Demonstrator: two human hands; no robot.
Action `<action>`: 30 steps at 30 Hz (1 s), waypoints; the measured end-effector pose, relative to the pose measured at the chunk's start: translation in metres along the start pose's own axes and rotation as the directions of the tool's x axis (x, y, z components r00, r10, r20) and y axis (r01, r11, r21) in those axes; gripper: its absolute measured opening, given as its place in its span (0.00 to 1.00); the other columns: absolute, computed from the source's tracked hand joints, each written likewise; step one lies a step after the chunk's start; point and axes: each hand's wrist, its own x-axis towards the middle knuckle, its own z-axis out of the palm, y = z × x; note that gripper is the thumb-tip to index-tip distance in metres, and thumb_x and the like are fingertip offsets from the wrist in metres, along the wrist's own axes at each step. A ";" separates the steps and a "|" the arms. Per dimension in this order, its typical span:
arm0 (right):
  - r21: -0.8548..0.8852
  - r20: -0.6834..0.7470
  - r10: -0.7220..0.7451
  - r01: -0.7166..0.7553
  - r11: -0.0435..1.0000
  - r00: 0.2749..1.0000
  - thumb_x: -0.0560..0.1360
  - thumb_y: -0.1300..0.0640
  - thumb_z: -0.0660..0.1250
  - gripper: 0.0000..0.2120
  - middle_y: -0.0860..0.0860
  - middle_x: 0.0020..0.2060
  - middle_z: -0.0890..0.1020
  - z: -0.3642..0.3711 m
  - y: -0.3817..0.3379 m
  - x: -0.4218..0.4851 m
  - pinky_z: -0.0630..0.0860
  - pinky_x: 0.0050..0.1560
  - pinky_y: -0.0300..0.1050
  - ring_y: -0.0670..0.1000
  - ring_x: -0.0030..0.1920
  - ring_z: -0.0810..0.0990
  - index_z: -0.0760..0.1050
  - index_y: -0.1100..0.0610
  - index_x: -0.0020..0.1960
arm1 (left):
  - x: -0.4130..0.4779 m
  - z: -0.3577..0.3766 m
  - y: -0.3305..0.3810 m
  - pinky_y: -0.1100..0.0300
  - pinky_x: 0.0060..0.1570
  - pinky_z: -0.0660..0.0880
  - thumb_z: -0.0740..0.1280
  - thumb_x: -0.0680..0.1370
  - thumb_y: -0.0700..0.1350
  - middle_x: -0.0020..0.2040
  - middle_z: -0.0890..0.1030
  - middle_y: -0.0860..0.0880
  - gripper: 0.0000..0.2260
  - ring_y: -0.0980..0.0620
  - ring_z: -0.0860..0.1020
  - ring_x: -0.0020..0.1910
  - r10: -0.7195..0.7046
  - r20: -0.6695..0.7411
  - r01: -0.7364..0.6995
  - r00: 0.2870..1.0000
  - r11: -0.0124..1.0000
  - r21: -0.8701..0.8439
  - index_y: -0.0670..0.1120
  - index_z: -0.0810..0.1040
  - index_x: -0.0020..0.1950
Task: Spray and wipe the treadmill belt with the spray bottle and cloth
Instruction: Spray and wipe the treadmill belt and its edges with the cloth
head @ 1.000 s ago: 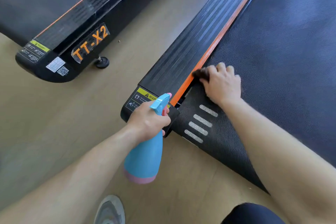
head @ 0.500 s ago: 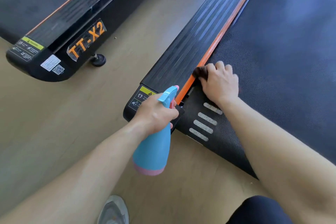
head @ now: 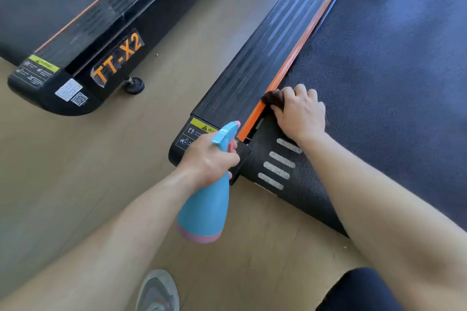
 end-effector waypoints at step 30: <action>0.000 -0.105 0.045 -0.045 0.999 0.994 0.77 0.41 0.69 0.19 0.56 0.49 0.75 -0.010 0.029 -0.174 0.72 0.37 0.54 0.62 0.46 0.73 0.75 0.56 0.56 | -0.050 0.056 -0.053 0.46 0.49 0.86 0.64 0.64 0.47 0.48 0.83 0.51 0.26 0.50 0.83 0.34 -0.019 0.058 0.016 0.998 0.998 0.058 0.50 0.82 0.62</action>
